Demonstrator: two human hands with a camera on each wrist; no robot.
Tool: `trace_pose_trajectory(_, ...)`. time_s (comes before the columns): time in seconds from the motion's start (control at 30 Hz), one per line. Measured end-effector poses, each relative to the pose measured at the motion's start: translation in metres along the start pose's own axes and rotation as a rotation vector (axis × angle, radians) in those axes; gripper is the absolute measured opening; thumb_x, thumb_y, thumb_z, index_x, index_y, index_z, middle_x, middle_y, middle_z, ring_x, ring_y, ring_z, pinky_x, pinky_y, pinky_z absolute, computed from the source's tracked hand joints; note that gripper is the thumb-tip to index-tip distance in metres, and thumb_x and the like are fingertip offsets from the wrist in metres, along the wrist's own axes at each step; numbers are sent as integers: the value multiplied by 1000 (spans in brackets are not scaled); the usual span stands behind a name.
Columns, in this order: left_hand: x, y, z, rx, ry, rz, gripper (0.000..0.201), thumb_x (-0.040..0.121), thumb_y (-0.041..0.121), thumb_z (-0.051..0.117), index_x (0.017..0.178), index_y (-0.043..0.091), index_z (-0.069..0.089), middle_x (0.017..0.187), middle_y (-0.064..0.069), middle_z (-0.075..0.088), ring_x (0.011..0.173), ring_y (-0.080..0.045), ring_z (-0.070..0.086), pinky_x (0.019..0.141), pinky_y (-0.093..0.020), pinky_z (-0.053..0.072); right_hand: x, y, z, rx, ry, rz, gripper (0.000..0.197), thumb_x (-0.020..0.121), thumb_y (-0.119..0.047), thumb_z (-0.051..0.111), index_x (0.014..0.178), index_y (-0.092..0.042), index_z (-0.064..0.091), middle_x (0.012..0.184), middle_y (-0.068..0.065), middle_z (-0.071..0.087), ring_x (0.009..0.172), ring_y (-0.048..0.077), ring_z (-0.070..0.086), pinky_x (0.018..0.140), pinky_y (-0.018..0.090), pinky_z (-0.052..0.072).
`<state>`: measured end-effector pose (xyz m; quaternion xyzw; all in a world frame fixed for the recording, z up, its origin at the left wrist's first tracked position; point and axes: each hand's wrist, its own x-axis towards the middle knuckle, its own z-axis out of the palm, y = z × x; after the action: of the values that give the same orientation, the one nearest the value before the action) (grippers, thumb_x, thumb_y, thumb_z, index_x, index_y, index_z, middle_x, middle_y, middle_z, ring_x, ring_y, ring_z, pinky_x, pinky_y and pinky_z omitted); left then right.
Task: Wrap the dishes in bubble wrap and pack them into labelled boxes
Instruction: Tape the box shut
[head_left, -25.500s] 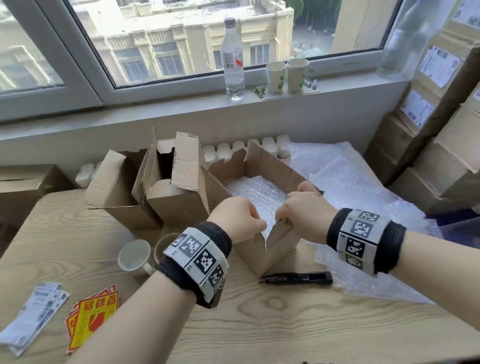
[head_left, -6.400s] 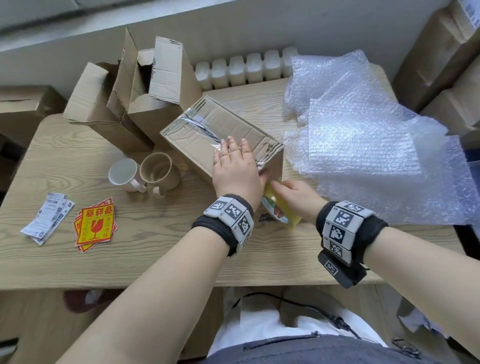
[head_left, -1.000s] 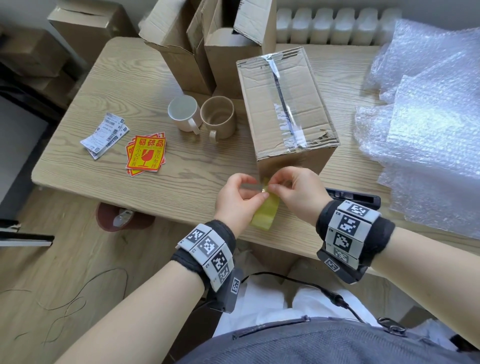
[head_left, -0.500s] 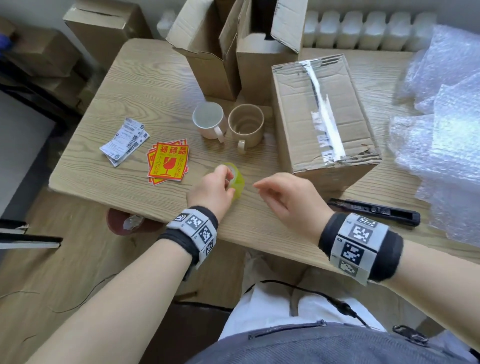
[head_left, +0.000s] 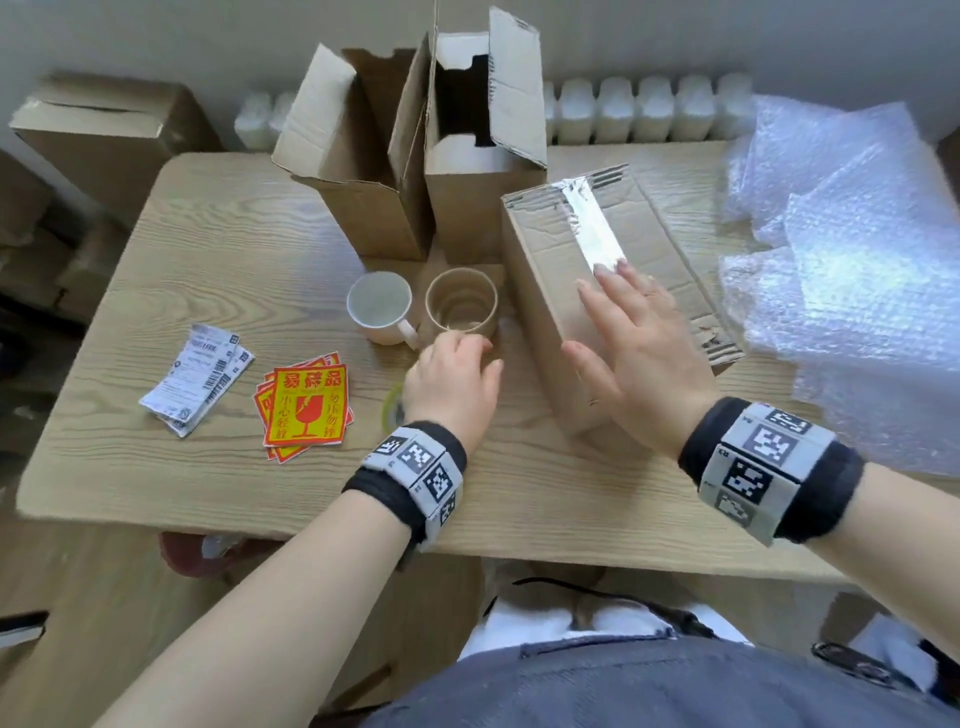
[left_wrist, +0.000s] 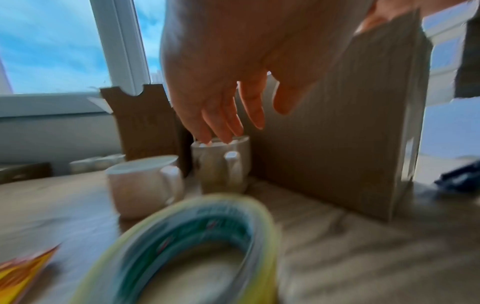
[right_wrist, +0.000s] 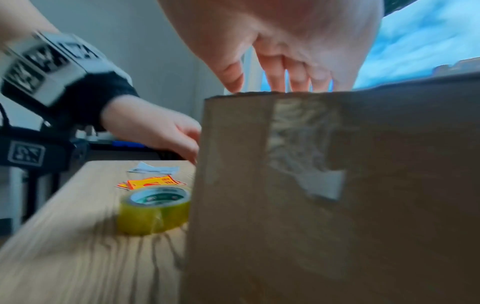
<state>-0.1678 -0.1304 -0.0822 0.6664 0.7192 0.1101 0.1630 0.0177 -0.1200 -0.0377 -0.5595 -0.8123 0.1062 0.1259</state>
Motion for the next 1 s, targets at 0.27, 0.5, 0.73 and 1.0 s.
trace_pose_trajectory(0.27, 47, 71, -26, 12, 12, 273, 56, 101, 36, 34, 151, 16, 17, 160, -2, 8, 147, -17, 4, 119, -31, 3, -6, 29, 3, -285, -281, 10, 101, 74, -71, -25, 151, -13, 6, 158, 5, 2, 146, 16, -3, 117, 37, -6)
trace_pose_trajectory(0.5, 93, 86, -26, 386, -197, 228, 69, 97, 55, 21, 152, 19, 2, 160, -1, -3, 147, -20, -7, 119, -41, 0, -18, 65, -11, -314, -271, -71, 73, 94, -60, 5, 143, -17, 38, 149, 6, 37, 140, 21, 29, 113, 45, 10)
trace_pose_trajectory(0.73, 106, 95, -22, 299, -91, 138, 70, 94, 59, 31, 149, 17, 18, 145, -9, 34, 129, -29, 35, 107, -39, 28, -38, 66, -6, -14, -105, 435, 76, 82, -65, 9, 149, -32, -2, 157, 6, -16, 143, 21, -21, 112, 41, -19)
trace_pose_trajectory(1.0, 116, 102, -27, 136, -105, 29, 49, 99, 41, 35, 141, 16, 36, 137, -13, 44, 128, -31, 39, 106, -42, 28, -42, 72, -12, 621, 91, 706, 88, 85, -40, 63, 150, -26, 5, 154, 6, 12, 139, 18, 19, 110, 29, 17)
